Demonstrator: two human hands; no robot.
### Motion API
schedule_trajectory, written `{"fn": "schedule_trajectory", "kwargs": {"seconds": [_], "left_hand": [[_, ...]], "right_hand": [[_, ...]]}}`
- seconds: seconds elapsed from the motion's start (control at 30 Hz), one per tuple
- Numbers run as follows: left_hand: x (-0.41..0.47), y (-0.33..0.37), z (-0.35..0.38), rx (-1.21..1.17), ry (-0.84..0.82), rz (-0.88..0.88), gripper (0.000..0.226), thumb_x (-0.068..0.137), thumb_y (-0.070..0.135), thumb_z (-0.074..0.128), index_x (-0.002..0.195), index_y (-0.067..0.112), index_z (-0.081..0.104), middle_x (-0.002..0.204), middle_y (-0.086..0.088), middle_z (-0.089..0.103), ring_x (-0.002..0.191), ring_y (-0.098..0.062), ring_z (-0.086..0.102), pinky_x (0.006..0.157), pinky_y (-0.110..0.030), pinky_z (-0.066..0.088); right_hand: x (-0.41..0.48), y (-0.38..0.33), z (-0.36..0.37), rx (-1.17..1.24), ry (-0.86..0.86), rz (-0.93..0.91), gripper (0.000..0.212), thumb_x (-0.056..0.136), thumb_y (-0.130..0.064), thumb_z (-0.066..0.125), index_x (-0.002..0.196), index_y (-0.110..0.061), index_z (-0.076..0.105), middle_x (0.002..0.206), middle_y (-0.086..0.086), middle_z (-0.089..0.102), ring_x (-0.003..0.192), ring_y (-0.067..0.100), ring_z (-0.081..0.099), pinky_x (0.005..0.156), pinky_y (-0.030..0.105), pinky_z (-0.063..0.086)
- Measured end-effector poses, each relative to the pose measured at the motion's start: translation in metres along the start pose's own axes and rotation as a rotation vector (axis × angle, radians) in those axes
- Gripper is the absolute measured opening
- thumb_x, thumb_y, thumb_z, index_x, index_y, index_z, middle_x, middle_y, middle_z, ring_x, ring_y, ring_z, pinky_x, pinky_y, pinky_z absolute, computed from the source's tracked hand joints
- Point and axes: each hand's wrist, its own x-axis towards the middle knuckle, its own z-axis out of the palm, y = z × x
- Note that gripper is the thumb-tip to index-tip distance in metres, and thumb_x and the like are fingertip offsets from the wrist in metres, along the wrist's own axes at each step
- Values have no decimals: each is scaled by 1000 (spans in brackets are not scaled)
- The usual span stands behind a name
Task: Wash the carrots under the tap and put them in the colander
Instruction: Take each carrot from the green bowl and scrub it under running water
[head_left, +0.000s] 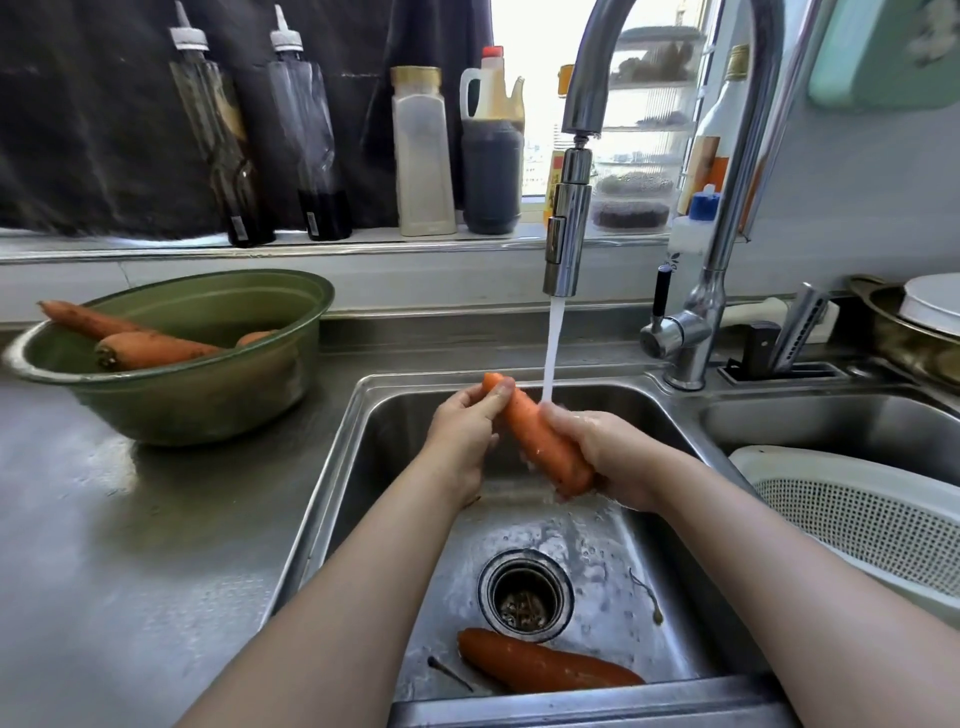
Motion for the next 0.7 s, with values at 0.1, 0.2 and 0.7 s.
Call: {"fn": "schedule_trajectory", "kwargs": {"seconds": [0.1,0.2,0.7], "left_hand": [[0,0,-2,67,59,29,36,85,35,82,113,19,65,120,-5,71,117,-22,62,111,-44,42],[0,-3,-4,108,9,34,32,88,36,80,112,19,67,114,-4,74,114,-21,65,103,-42,44],[2,-4,-8,63,-221,42,34,102,16,61,136,11,65,94,-8,76,81,-24,67,80,-45,55]], "right_hand": [[-1,0,4,-112,-30,-89,40,98,-44,66,113,-8,71,95,8,74,75,19,66,61,34,55],[0,-2,10,-165,65,-79,58,99,-62,54,93,-8,75,83,12,73,67,25,66,63,35,54],[0,-2,18,58,79,69,69,102,-64,42,106,0,68,76,14,69,61,22,68,59,34,59]]}}
